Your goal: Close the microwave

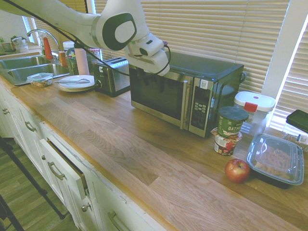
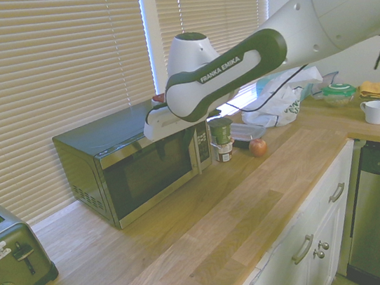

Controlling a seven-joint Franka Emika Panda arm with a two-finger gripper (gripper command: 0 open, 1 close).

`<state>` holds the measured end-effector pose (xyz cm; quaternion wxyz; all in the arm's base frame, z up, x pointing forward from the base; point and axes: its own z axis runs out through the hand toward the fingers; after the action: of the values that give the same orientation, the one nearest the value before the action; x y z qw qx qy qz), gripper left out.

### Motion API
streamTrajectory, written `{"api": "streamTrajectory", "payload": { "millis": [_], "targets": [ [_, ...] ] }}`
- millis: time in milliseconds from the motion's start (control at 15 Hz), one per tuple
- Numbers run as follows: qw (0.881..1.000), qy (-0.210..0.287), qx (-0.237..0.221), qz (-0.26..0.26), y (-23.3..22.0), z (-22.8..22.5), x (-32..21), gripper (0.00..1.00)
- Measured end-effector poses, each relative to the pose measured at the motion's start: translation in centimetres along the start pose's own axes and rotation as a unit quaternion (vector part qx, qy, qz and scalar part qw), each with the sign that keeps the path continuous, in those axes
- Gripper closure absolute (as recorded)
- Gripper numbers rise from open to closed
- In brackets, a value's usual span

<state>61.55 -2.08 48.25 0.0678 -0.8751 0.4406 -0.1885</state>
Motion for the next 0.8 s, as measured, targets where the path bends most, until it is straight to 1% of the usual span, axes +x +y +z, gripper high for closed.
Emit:
{"api": "streamTrajectory", "payload": {
  "millis": [133,333,600,800],
  "targets": [
    [1.000,-0.015,-0.018,-0.001,2.9,-0.7,-2.0,0.00],
    [0.997,-0.053,-0.054,-0.009,8.5,-0.5,-5.5,0.00],
    [0.995,-0.077,-0.067,-0.016,14.9,-1.5,-10.0,0.00],
    [0.993,-0.087,-0.075,-0.022,17.5,-1.8,-11.6,0.00]
  ]
}}
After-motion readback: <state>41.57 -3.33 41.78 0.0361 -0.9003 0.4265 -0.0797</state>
